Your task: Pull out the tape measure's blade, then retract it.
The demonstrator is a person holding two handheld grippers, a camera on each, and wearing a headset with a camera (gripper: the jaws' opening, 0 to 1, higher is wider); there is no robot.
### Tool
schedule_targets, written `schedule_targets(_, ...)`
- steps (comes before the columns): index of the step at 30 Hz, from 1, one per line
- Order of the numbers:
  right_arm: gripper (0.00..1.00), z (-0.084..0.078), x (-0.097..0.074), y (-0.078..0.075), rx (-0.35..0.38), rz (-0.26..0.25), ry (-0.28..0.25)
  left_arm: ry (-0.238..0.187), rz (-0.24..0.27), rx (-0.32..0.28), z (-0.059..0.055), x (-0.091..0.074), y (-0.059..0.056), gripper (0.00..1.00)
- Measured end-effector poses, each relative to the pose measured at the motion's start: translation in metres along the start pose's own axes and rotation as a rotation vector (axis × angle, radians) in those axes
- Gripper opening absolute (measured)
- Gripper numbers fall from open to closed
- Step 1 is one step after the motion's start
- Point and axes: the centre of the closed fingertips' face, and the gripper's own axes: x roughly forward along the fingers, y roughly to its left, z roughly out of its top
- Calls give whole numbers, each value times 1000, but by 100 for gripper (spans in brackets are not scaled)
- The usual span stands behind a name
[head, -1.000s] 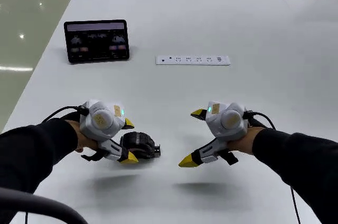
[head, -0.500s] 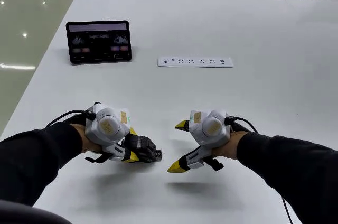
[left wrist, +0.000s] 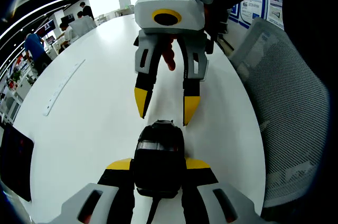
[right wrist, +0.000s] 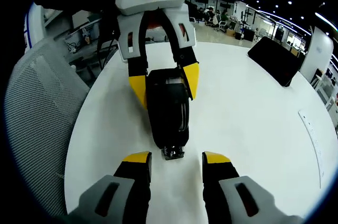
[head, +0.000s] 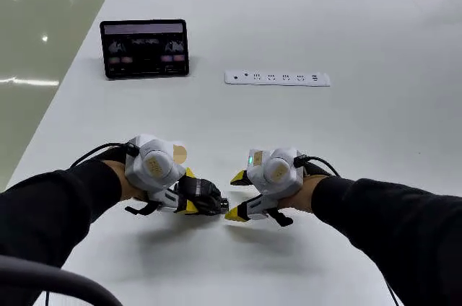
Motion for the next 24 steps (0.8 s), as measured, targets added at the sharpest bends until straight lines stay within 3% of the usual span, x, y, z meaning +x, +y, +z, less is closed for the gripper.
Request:
schedule_targets(9, 19, 1, 8, -2, -25, 3, 17, -1, -9, -10, 0, 1, 0, 30)
schedule_targets(14, 12, -2, 13, 5, -81, 40, 54, 1, -11, -8, 0, 1, 0, 30)
schedule_targets(24, 10, -2, 17, 3, -115, 39, 65, -2, -6, -17, -1, 2, 0, 30)
